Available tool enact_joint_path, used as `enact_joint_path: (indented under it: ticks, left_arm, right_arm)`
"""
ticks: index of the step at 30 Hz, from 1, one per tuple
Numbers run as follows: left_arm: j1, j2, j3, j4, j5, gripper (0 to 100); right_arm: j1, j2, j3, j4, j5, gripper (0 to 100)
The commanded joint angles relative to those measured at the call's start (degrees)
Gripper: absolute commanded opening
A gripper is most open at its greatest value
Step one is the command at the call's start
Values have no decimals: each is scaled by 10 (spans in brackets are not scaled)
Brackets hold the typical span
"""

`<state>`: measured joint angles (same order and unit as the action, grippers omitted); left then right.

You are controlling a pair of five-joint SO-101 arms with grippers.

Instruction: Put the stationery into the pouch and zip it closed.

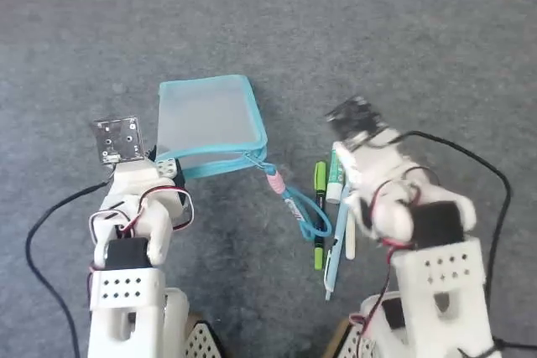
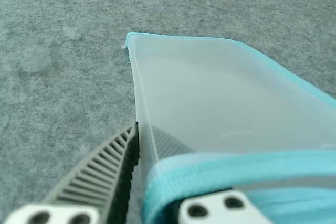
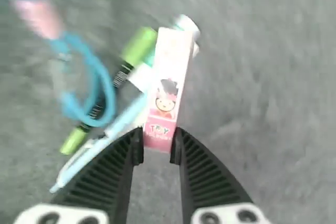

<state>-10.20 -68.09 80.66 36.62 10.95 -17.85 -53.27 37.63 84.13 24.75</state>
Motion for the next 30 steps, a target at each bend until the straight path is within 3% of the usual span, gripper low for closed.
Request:
enact_joint_path:
  ticks: [1,8,16,23,30]
  left_arm:
    - [2,4,-4,-34,-4,12]
    - [10,4,19,-83,-2,12]
    - [59,4,31,-84,-4,12]
    - [62,4,31,-85,-4,12]
    - [113,4,40,-84,-6,12]
  right_arm:
    - [-98,17,-59,12,6,7]
    - [-225,183,-142,7,3,8]
    - [-234,327,-268,10,-25,8]
    - [-234,397,-336,12,-44,8]
    - [-234,455,-396,14,-55,8]
